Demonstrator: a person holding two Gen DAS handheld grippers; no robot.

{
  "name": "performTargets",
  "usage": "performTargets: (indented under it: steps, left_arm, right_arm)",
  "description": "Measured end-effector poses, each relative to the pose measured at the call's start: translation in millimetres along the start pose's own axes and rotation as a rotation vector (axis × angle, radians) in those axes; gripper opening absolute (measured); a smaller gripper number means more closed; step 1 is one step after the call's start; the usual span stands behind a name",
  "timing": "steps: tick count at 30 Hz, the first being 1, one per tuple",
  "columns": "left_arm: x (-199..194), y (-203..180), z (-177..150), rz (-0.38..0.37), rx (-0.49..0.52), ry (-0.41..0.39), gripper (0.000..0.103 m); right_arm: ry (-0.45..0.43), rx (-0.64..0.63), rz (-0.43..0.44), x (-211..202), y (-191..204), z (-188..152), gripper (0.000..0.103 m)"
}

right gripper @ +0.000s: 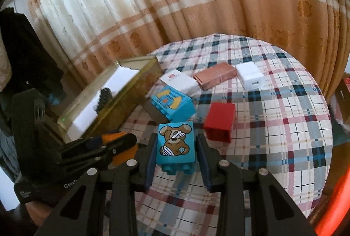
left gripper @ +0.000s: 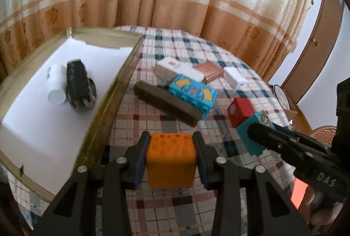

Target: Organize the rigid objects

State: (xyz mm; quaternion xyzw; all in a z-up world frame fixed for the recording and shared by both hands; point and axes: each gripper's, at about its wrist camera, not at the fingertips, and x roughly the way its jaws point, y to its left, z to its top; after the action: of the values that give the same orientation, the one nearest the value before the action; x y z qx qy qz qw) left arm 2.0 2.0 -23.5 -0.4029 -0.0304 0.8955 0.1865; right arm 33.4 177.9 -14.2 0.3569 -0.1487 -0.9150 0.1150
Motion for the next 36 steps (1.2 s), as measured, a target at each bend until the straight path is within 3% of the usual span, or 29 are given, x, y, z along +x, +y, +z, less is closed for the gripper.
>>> performTargets:
  steps: [4,10,15,20,25,36]
  left_arm:
    - [-12.8,-4.6,4.2,-0.006,0.027,-0.052,0.039]
    - [-10.3,5.9,3.7,-0.054,-0.005,-0.025,0.039]
    - [-10.6,-4.2,-0.2,-0.023,0.053,-0.026,0.039]
    - [4.3,-10.7,-5.2,-0.002,0.069,0.04,0.043]
    - [14.9,-12.6,-5.4,0.021,0.084,0.035,0.042]
    - [0.4,-0.6,-1.9,-0.066,0.048,-0.017,0.039]
  right_arm:
    - [-0.026,-0.007,0.008,-6.8,6.1,4.5,0.037]
    - [-0.047,-0.034,-0.017,-10.6,12.2,7.6,0.037]
    - [-0.025,-0.016,-0.007,-4.2,9.4,4.0,0.037]
    - [-0.009,-0.018,-0.006,-1.2,7.2,-1.1,0.037]
    - [0.006,0.002,-0.004,3.3,2.5,-4.6,0.037]
    - [-0.03,-0.012,-0.023,-4.4,8.3,2.2,0.037]
